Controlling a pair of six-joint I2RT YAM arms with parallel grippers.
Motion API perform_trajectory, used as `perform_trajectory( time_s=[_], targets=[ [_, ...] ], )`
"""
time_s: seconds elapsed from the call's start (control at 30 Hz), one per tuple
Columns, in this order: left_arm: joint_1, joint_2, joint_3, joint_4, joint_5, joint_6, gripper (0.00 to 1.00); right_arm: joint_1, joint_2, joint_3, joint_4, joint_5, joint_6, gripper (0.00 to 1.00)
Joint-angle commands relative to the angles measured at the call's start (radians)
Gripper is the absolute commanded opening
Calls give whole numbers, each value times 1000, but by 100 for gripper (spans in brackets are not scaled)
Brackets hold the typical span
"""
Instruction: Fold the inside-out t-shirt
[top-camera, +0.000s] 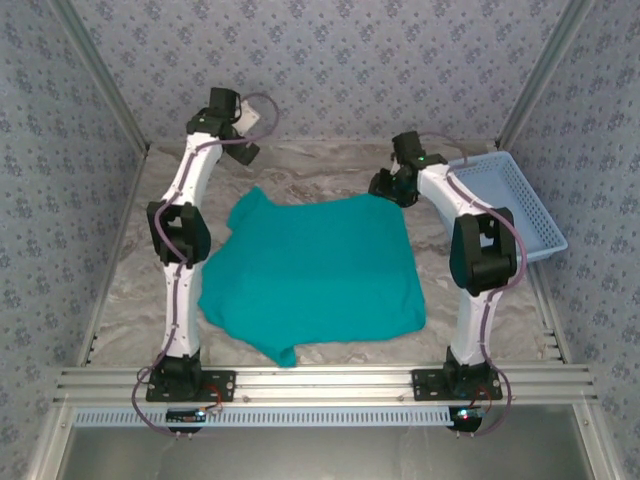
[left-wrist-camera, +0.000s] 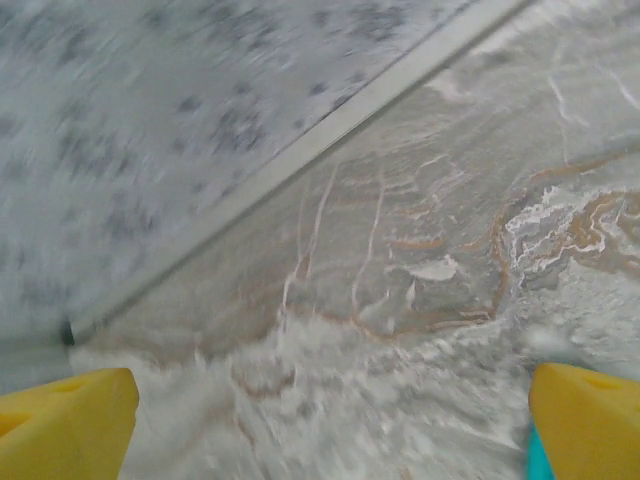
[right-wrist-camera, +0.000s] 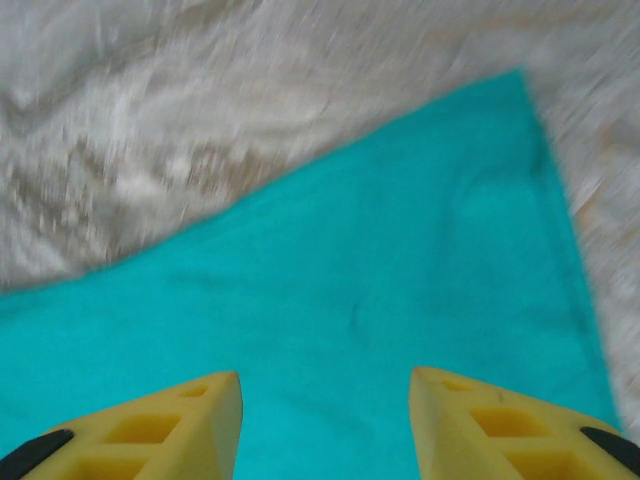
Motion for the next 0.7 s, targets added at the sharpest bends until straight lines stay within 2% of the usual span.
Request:
perform_trajectory(
  time_s=[0.0,0.07,0.1,0.17,0.27,0.3,0.37,0.57,0.67],
  targets=[
    [58,-120,-88,-188,78,-647,100,52,-63,-101,2,2,-42,49],
    [94,-229,-338,-127,210,-856,96,80,-98,-159,-12,11,-52,49],
    [97,-296,-484,-48,275,-884,94,91,-116,-188,-14,4,-55,49],
    [96,-398,-713,39,328,-948,88,106,-141,-226,-41,-11,-65,49],
    [95,-487,-907,54,380,-998,75,120,-170,-271,-72,-25,-69,48],
    [93,-514,-976,89,409,-996,66,126,-180,-292,-68,-30,-70,48],
    [88,-538,-1053,117,430,-985,47,136,-194,-326,-57,-30,-76,48],
    [72,-512,-1079,142,402,-971,29,147,-206,-366,-22,-31,-76,47],
    [62,-473,-1032,119,334,-958,27,152,-213,-382,-5,-25,-79,47]
  ],
)
